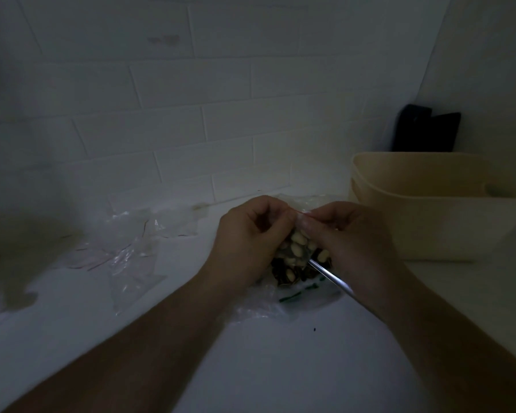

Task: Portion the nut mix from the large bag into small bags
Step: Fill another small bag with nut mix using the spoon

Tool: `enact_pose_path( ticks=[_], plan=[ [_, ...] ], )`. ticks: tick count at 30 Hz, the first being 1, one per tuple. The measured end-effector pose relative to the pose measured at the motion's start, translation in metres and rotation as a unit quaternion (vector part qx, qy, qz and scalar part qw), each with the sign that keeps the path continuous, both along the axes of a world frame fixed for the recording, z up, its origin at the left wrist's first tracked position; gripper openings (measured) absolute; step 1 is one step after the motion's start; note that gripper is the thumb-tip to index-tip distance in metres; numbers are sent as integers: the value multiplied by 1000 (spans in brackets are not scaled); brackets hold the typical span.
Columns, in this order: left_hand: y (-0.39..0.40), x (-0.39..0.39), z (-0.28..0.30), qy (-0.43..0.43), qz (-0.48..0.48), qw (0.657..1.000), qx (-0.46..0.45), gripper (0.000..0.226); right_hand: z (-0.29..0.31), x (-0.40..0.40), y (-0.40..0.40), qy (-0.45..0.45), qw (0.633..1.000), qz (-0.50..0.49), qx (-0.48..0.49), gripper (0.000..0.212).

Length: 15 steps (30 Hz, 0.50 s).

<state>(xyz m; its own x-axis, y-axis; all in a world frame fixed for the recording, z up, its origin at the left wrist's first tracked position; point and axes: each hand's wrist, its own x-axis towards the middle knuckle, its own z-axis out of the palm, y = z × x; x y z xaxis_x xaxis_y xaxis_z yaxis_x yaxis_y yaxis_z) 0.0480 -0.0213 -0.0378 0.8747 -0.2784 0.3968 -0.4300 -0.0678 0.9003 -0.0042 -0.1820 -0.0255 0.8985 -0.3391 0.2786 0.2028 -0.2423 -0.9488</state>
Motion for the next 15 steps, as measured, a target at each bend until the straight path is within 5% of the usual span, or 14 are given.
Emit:
enact_pose_path(
  ticks=[15],
  plan=[
    [2,2,1,-1,-12,1000,0,15,-1,-1,-3,0,1000,24,1,7]
  ],
)
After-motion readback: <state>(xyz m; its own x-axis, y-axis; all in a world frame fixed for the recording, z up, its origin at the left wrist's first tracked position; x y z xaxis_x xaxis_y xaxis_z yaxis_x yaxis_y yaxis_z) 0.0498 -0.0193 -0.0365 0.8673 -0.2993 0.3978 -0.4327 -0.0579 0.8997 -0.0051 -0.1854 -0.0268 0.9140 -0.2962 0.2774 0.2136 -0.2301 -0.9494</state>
